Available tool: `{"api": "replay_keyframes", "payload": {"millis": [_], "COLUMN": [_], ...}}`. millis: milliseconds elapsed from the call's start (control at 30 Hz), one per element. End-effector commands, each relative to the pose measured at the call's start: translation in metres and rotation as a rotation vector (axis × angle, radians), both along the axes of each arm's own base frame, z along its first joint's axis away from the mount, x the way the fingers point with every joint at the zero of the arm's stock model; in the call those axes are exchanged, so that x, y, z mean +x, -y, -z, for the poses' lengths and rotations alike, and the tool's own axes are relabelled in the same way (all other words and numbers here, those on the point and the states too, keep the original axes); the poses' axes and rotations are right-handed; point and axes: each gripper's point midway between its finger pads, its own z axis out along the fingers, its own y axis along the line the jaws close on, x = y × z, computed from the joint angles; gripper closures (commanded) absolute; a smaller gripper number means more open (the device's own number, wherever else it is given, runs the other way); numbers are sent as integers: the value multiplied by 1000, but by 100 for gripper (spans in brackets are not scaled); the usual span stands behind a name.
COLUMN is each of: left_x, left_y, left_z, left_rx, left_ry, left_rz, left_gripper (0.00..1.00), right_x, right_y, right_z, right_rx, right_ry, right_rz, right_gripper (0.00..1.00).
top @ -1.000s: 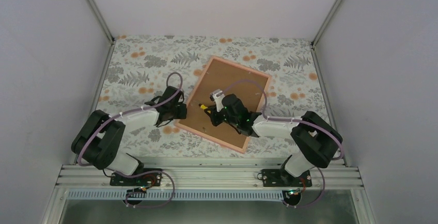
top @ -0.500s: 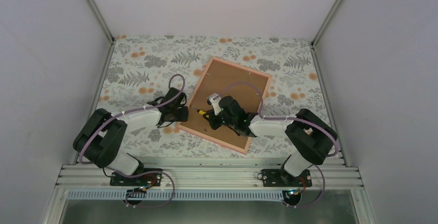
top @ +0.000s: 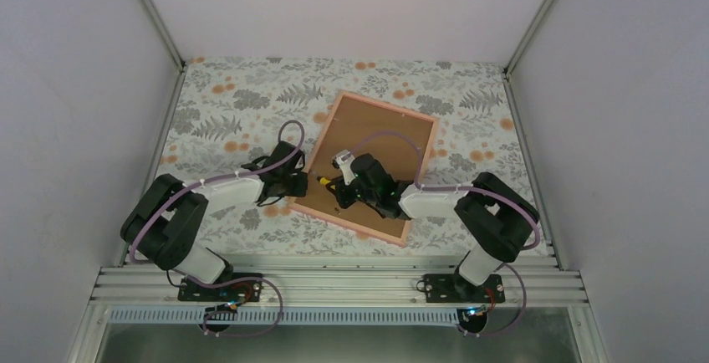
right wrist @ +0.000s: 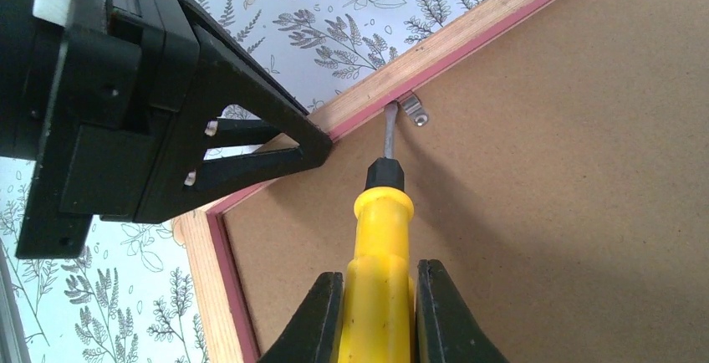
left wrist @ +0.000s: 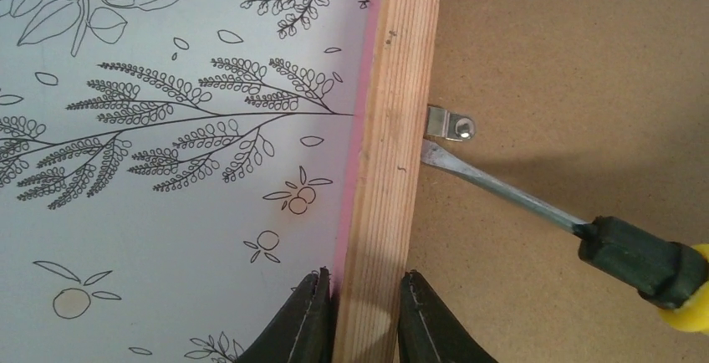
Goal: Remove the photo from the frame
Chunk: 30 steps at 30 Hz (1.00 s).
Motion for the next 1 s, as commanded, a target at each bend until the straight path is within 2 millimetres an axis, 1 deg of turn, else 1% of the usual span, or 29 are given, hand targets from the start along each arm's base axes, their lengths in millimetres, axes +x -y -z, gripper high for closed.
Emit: {"api": "replay_keyframes", "payload": {"millis": [0, 133, 367, 500, 767, 833, 967], "left_x": [-9, -11, -12, -13, -17, -18, -20], "left_y": [-5, -8, -13, -17, -21, -21, -23], "left_z": [12, 12, 13, 12, 11, 10, 11], "left_rx": [19, 20, 28, 35, 16, 10, -5], "left_ry": [-47, -51, -52, -50, -50, -49, -52], "left_rz": [-32, -53, -85, -107, -151, -163, -194], "left_gripper": [84, 87, 88, 88, 89, 89, 89], "right_x": [8, 21, 24, 28, 32, 29, 22], "right_y": [-6, 10, 24, 36, 42, 37, 27], "right_z": [-8, 0, 9, 8, 1, -1, -13], "right_rx": [15, -39, -79, -100, -87, -69, -3], "right_ry": [26, 34, 25, 29, 24, 19, 21], "right_rz": [34, 151, 220, 285, 343, 315, 256], "right_gripper": [96, 96, 96, 96, 96, 96, 96]}}
